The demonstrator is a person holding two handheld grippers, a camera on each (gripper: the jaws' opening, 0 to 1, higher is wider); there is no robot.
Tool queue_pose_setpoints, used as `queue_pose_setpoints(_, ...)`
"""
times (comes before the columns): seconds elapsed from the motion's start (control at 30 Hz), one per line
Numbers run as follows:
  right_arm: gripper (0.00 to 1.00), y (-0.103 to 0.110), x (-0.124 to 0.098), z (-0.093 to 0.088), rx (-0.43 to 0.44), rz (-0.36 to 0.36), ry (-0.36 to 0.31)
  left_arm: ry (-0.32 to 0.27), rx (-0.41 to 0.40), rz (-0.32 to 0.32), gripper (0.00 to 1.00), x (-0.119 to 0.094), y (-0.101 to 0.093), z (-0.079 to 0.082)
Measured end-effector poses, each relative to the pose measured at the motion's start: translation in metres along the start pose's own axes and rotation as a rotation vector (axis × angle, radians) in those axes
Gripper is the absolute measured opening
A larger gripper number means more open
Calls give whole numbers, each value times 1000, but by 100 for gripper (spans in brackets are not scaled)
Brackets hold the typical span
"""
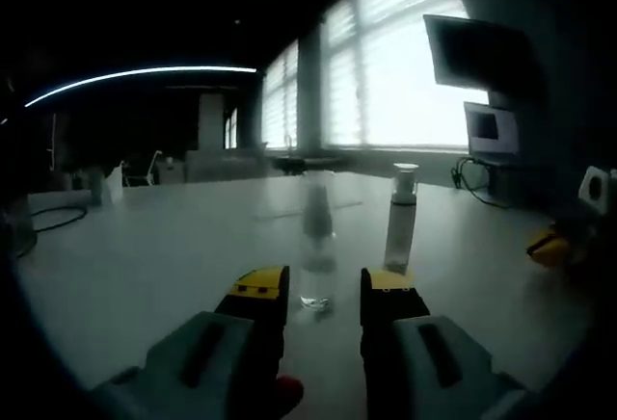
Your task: Clamp pump bottle remove cover press pump head put on cover
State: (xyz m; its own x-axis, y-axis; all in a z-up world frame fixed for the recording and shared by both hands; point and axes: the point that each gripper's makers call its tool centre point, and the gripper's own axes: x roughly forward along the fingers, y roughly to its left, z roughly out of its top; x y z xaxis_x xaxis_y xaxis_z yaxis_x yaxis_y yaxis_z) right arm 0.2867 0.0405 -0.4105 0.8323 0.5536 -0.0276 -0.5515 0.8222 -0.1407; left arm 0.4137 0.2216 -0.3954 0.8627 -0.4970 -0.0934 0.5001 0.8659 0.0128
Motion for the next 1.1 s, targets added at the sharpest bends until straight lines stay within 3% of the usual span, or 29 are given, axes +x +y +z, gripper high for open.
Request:
queue_pose_setpoints(0.37,0,0,0,-1,3,-1,2,-6,-4,5,22,16,-2,3)
queue_pose_setpoints(0.83,0,0,0,0,3,2,0,32,13,28,23,41,12,-7)
queue_pose_setpoints(1.1,0,0,0,0,4,3,-2,34,-19,25,22,55,3,-6)
